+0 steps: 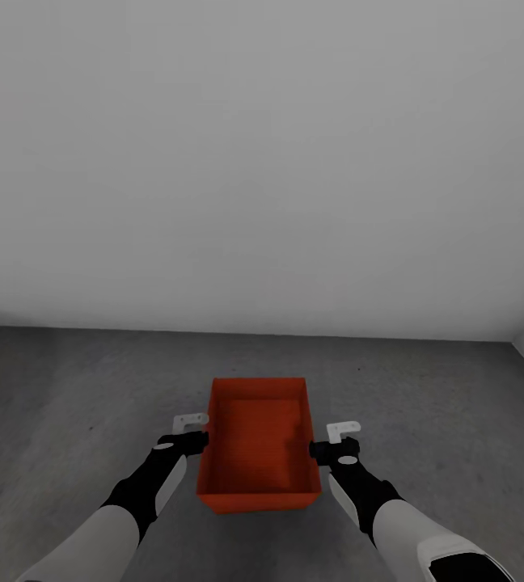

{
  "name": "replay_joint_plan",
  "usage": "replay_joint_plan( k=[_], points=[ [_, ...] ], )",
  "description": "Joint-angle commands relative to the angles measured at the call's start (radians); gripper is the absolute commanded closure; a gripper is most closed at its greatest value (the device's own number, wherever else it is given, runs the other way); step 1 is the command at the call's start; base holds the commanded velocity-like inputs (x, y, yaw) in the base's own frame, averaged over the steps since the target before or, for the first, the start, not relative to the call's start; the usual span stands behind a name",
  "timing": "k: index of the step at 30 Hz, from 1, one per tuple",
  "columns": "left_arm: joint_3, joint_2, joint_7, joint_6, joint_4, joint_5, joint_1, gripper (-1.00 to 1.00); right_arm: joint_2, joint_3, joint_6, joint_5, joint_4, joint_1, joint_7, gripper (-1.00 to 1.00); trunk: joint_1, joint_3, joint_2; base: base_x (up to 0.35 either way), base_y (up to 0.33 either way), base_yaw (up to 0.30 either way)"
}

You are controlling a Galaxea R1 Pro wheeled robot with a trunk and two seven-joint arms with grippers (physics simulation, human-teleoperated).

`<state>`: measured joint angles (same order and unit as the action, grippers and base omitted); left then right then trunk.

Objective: Move the two storage containers from the living room to the garage. In the garage, place one container on the floor and stack the other container on top of it (either order is fine).

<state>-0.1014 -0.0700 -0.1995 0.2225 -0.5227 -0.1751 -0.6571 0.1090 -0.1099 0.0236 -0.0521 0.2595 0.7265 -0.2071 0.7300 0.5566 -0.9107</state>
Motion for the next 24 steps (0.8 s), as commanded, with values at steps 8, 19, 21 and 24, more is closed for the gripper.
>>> replay_joint_plan(
  k=[8, 19, 21, 24],
  points=[
    [-0.008, 0.001, -0.009, 0.004, -0.002, -0.010, 0.000, -1.00, 0.000, -0.005, 0.002, -0.006, 0.000, 0.001, -0.006, -1.00, 0.000, 0.001, -0.001, 0.000, 0.000, 0.000],
    [-0.008, 0.001, -0.009, 0.005, -0.001, -0.011, 0.000, -1.00, 0.000, -0.005, 0.002, -0.006, 0.000, 0.001, -0.006, -1.00, 0.000, 0.001, -0.001, -0.024, 0.010, 0.000],
    [-0.008, 0.001, -0.010, 0.005, -0.001, -0.011, 0.000, -1.00, 0.000, -0.005, 0.002, -0.006, 0.000, 0.001, -0.006, -1.00, 0.000, 0.001, -0.001, -0.203, 0.082, 0.000],
    [-0.008, 0.001, -0.015, 0.005, 0.000, -0.012, 0.000, -1.00, 0.000, -0.005, 0.002, -0.005, 0.000, 0.001, -0.006, -1.00, 0.000, 0.001, -0.001, -0.256, 0.105, 0.000]
  ],
)
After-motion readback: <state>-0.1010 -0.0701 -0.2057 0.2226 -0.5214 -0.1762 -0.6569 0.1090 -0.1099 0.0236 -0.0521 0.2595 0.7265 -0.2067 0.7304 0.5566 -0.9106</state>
